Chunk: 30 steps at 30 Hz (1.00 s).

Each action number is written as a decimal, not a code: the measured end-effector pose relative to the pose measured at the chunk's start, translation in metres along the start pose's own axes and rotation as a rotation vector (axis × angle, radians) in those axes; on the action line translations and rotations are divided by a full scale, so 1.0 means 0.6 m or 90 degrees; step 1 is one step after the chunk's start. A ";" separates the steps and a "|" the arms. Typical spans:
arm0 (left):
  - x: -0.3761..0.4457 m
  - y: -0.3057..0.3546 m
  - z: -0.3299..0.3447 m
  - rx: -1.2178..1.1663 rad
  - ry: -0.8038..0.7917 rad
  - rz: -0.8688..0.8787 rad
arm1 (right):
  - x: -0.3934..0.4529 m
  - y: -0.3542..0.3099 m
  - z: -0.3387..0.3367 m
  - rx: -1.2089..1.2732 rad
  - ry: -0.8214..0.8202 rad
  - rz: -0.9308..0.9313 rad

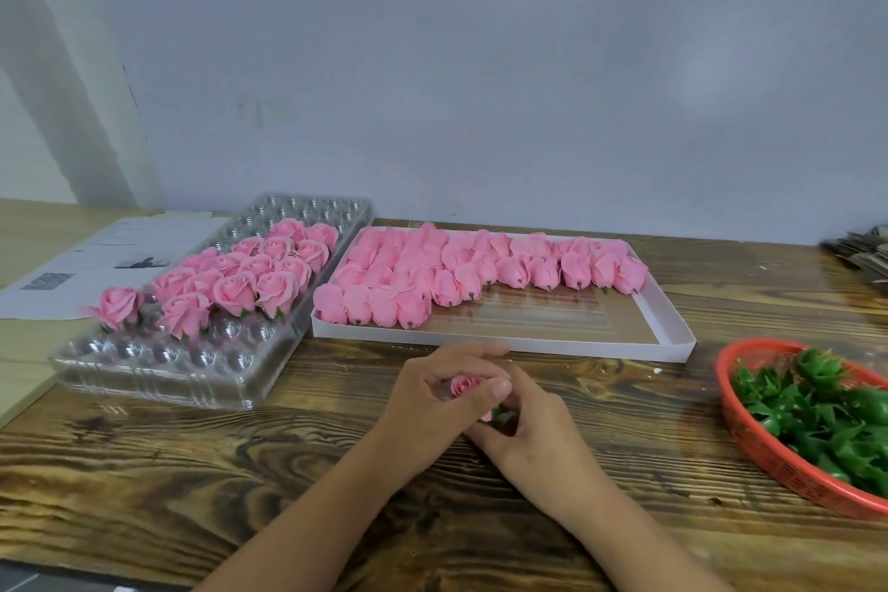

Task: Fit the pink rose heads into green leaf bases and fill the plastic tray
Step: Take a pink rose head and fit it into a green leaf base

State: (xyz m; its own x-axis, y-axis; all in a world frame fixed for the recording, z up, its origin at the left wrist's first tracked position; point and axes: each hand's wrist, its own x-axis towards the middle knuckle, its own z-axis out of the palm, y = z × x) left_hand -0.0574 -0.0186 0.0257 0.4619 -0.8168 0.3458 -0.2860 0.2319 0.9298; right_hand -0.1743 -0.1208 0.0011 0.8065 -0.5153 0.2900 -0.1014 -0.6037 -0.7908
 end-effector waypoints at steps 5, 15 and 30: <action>0.000 -0.009 0.003 0.038 -0.035 -0.011 | 0.000 0.004 0.001 -0.008 -0.011 0.002; -0.001 -0.020 0.006 0.058 -0.076 -0.041 | -0.003 0.006 0.000 0.051 0.030 -0.001; -0.001 -0.005 0.003 0.062 -0.040 -0.026 | -0.002 0.006 0.003 0.001 -0.044 -0.047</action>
State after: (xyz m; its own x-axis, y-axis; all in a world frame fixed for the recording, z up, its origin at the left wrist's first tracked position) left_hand -0.0581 -0.0196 0.0226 0.4224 -0.8565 0.2966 -0.3497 0.1479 0.9251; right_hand -0.1746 -0.1211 -0.0031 0.8496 -0.4267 0.3098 -0.0391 -0.6369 -0.7700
